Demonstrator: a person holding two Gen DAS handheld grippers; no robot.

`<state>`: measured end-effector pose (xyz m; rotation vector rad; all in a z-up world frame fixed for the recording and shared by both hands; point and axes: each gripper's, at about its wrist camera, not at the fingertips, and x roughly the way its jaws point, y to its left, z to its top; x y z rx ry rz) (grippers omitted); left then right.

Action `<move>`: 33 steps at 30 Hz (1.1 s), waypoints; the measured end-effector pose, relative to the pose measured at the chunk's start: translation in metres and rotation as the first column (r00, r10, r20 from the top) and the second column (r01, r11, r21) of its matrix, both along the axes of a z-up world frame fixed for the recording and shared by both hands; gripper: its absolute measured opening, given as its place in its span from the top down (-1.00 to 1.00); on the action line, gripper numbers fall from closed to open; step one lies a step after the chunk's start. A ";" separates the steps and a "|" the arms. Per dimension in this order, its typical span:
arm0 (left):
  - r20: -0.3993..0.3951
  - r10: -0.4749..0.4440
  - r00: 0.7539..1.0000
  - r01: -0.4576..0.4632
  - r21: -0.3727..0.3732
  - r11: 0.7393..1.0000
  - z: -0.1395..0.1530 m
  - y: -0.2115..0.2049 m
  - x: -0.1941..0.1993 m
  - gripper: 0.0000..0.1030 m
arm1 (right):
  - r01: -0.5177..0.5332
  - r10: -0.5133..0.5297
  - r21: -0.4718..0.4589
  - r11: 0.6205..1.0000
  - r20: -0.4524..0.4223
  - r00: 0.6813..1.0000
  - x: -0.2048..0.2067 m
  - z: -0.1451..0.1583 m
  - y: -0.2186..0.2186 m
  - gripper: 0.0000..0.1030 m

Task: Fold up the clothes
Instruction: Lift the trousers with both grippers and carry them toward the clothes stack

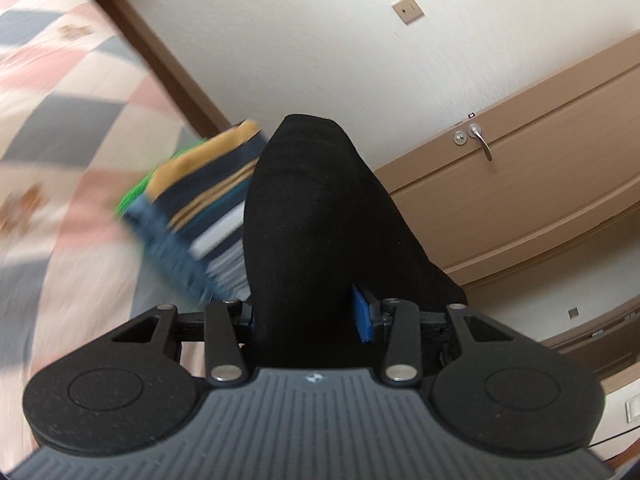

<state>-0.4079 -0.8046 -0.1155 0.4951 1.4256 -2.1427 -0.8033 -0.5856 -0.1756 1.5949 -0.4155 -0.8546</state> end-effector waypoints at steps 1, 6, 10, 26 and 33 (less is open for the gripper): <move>-0.002 -0.015 1.000 0.015 -0.006 1.000 0.000 -0.019 -0.013 0.30 | 0.024 -0.024 -0.007 1.000 0.004 1.000 -0.007 -0.002 -0.013 0.18; -0.011 -0.050 0.999 0.050 0.000 0.999 -0.013 -0.101 -0.067 0.28 | 0.144 -0.143 -0.032 0.989 0.039 0.989 -0.038 -0.017 -0.063 0.18; 0.016 -0.055 0.998 0.054 0.018 0.998 -0.033 -0.149 -0.095 0.28 | 0.192 -0.190 -0.014 0.981 0.071 0.979 -0.048 -0.042 -0.103 0.18; 0.133 -0.093 0.987 0.080 0.097 0.992 -0.132 -0.234 -0.134 0.16 | 0.234 -0.231 0.135 0.963 -0.034 0.972 -0.053 -0.120 -0.184 0.16; 0.237 -0.024 0.971 0.026 -0.005 1.000 -0.108 -0.222 -0.123 0.12 | 0.062 -0.018 0.125 0.990 -0.323 0.946 -0.041 -0.092 -0.197 -0.26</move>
